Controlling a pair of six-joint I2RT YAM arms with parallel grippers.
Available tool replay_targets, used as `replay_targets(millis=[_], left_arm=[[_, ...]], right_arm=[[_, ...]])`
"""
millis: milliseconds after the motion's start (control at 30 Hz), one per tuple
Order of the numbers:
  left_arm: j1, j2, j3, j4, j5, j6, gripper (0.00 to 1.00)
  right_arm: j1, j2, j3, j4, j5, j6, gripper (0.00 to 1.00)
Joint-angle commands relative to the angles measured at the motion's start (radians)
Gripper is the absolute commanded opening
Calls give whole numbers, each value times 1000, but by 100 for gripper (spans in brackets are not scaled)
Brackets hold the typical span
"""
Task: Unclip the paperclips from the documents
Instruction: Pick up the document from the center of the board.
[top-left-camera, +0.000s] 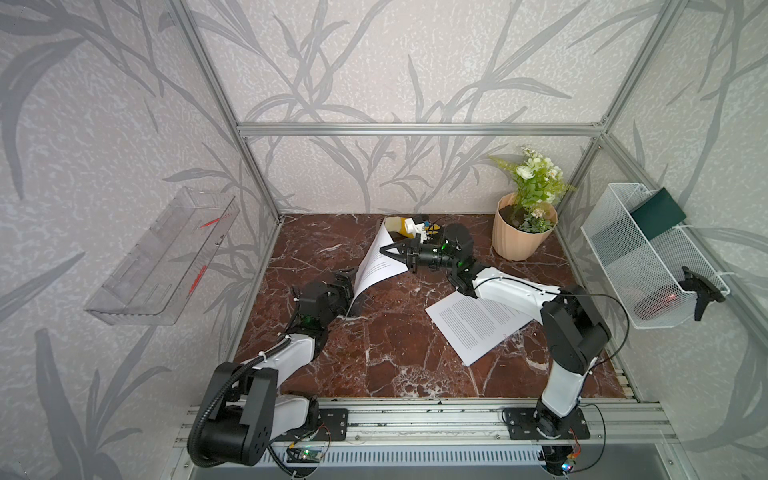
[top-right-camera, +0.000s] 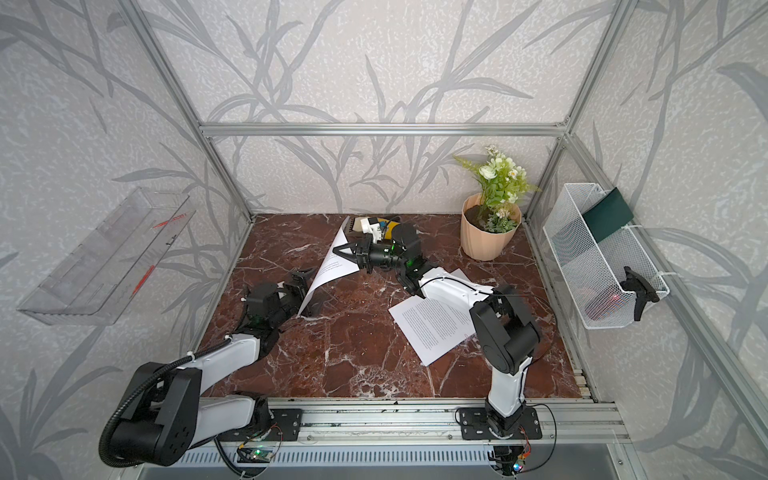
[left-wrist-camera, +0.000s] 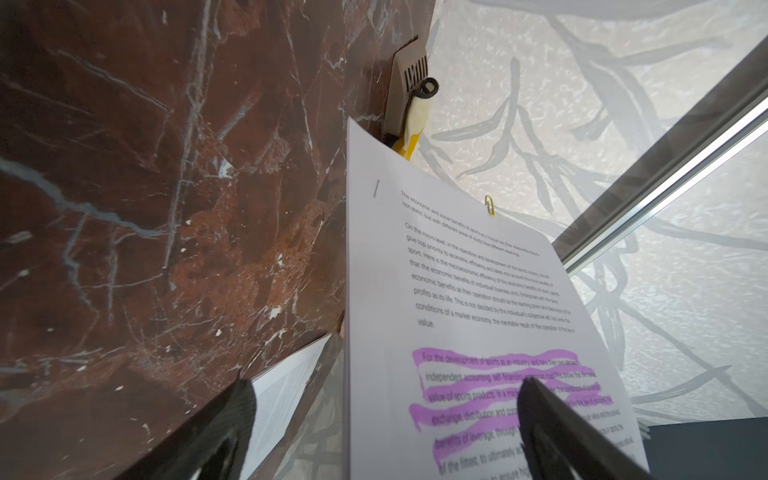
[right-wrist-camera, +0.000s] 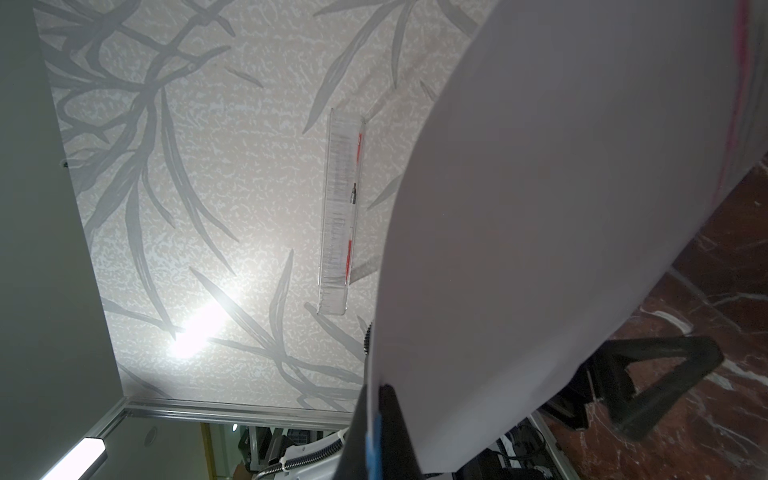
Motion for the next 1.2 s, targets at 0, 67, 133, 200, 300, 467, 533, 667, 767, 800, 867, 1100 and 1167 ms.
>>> replay_targets(millis=[0, 67, 133, 200, 300, 467, 533, 667, 767, 800, 867, 1100, 1167], left_arm=[[-12, -10, -18, 146, -70, -138, 99], [-14, 7, -12, 199, -96, -168, 99], [-13, 38, 0, 266, -115, -194, 98], [-20, 72, 4, 336, -134, -226, 93], [-25, 106, -16, 428, -172, -265, 75], [-25, 101, -20, 438, -192, -267, 56], [-25, 95, -8, 431, -191, -261, 55], [-22, 62, 13, 364, -174, -231, 41], [-19, 10, 41, 236, -131, -162, 23], [-15, -12, 54, 180, -106, -127, 20], [-5, -54, 90, 55, -57, -50, 16], [39, -168, 190, -332, 77, 203, 28], [47, -179, 189, -357, 93, 223, 38]], right_arm=[[5, 19, 52, 125, 19, 29, 1], [7, 23, 45, 141, 19, 33, 1], [7, 21, 31, 153, 21, 37, 1], [8, 21, 19, 163, 17, 38, 1], [8, 20, 1, 173, 7, 38, 1], [6, 16, -37, 185, -21, 42, 1], [5, 15, -68, 204, -30, 51, 1], [-14, -9, -134, 202, -60, 41, 0], [-28, -37, -173, 173, -76, 10, 1], [-33, -45, -180, 152, -87, -6, 1], [-39, -64, -197, 112, -101, -43, 2], [-104, -125, -270, 84, -111, -81, 3], [-115, -125, -266, 66, -124, -92, 2]])
